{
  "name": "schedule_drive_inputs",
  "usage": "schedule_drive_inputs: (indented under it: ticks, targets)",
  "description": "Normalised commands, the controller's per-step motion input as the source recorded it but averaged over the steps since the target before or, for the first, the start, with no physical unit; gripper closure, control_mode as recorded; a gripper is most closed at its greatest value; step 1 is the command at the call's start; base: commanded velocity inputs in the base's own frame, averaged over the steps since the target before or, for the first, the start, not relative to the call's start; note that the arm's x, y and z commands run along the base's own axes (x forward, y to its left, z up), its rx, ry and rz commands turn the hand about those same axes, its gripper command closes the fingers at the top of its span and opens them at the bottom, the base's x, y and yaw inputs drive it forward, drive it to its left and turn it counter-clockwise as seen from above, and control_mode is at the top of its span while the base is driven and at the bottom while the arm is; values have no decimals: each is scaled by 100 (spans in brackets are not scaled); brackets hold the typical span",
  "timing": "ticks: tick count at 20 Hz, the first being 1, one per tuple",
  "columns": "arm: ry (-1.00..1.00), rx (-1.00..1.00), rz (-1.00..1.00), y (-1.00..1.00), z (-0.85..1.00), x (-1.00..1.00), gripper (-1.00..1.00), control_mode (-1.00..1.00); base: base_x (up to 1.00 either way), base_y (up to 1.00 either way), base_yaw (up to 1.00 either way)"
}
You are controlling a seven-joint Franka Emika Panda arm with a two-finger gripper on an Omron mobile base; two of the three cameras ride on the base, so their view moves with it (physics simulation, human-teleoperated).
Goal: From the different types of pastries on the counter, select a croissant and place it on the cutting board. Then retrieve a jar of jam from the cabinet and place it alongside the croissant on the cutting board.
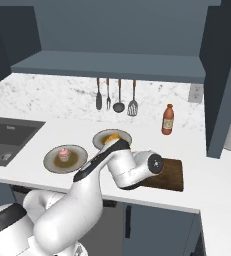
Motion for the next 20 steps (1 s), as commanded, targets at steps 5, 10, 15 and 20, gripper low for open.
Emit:
schedule_drive_inputs:
  ticks: [5, 10, 15, 20]
  targets:
    - [0, 0, 12, 0, -27, 17, 100, -100, 0, 0, 0]
    - [0, 0, 13, -3, -7, 19, 100, -100, 0, 0, 0]
    - [0, 0, 14, -9, -5, 17, 100, -100, 0, 0, 0]
    - [0, 0, 16, -22, -6, 19, 100, -100, 0, 0, 0]
